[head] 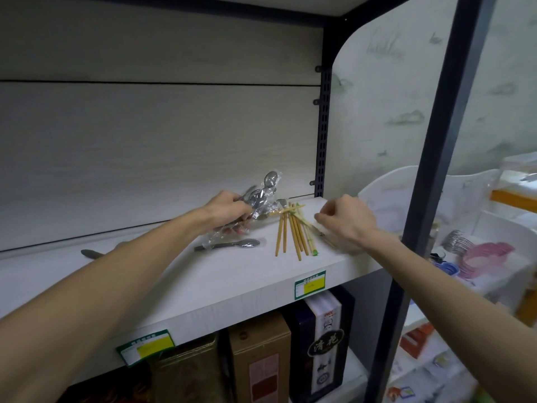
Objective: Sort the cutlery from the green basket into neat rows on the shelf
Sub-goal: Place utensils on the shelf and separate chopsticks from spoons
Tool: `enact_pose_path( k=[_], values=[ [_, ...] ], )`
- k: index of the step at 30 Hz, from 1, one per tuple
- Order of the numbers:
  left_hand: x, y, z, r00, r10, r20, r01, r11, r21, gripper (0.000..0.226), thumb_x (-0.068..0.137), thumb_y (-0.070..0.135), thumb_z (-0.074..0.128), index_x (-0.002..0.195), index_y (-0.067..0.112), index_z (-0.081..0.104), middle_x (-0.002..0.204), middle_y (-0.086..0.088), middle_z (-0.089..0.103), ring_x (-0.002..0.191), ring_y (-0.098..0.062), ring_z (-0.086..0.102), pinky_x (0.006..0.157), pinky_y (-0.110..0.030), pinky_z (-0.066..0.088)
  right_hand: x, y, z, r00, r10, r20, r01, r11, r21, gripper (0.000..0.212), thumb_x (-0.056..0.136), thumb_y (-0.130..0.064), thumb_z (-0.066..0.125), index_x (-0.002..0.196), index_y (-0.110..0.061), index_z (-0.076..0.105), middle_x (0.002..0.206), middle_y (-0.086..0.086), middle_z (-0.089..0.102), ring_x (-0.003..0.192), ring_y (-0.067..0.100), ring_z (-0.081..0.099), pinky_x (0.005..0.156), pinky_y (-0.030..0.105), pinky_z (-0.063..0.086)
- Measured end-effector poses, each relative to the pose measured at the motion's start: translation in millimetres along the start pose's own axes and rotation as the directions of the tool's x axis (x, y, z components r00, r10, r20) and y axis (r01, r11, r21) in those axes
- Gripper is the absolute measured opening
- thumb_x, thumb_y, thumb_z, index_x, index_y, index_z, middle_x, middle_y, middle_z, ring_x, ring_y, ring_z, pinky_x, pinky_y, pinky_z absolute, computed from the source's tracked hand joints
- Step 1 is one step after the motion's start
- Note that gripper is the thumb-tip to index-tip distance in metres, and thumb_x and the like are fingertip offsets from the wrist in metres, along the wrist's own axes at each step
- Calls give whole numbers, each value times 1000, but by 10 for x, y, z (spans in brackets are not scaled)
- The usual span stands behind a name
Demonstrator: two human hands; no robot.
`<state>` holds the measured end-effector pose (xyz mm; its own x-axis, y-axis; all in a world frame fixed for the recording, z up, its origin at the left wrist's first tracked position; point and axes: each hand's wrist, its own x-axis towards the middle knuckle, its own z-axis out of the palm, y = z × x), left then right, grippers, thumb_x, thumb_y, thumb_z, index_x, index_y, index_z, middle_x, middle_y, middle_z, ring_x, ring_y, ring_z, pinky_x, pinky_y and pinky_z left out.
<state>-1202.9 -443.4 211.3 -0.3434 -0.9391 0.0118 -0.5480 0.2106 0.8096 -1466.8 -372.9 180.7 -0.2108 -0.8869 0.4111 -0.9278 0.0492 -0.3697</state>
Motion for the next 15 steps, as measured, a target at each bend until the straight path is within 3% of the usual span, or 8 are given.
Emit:
enact_pose_path(
  k=[3, 5, 7, 10, 15],
  values=[
    [-23, 78, 54, 999, 13, 33, -13, 1000, -9, 9, 84, 2, 53, 84, 10, 57, 63, -7, 67, 49, -18, 65, 54, -32, 41, 70, -139, -1, 985, -155, 75, 157, 987, -25, 55, 91, -44, 64, 140, -22, 55, 137, 4, 59, 124, 27, 55, 100, 46, 49],
    [-67, 119, 68, 998, 12, 61, -9, 999, -45, 13, 86, -3, 51, 82, 8, 56, 56, -3, 63, 45, -17, 63, 47, -28, 45, 112, -200, 37, 969, -202, 140, 218, 970, -104, 54, 95, -44, 61, 143, -23, 52, 144, 6, 54, 132, 30, 47, 105, 48, 45],
    [-95, 114, 51, 998, 13, 69, -8, 997, -71, 14, 86, -5, 49, 83, 7, 56, 59, -7, 62, 45, -18, 62, 43, -26, 46, 150, -204, 92, 962, -243, 128, 262, 951, -163, 41, 96, -42, 59, 134, -25, 61, 136, 4, 61, 127, 29, 51, 102, 48, 47],
    [-106, 67, -20, 998, 21, 57, -17, 998, -60, 13, 85, -3, 48, 88, 3, 60, 69, -15, 69, 47, -22, 60, 45, -28, 48, 146, -241, 117, 948, -296, 115, 308, 946, -101, 28, 95, -39, 61, 118, -26, 72, 115, 0, 72, 112, 25, 61, 92, 40, 52],
    [-84, -13, -170, 999, -12, -37, 9, 996, -88, 14, 87, -1, 50, 94, 4, 62, 76, -17, 70, 54, -26, 64, 48, -29, 50, 188, -296, 105, 924, -375, 71, 381, 901, -208, 24, 97, -39, 57, 105, -29, 77, 101, 1, 73, 105, 29, 57, 79, 37, 45]
  ],
)
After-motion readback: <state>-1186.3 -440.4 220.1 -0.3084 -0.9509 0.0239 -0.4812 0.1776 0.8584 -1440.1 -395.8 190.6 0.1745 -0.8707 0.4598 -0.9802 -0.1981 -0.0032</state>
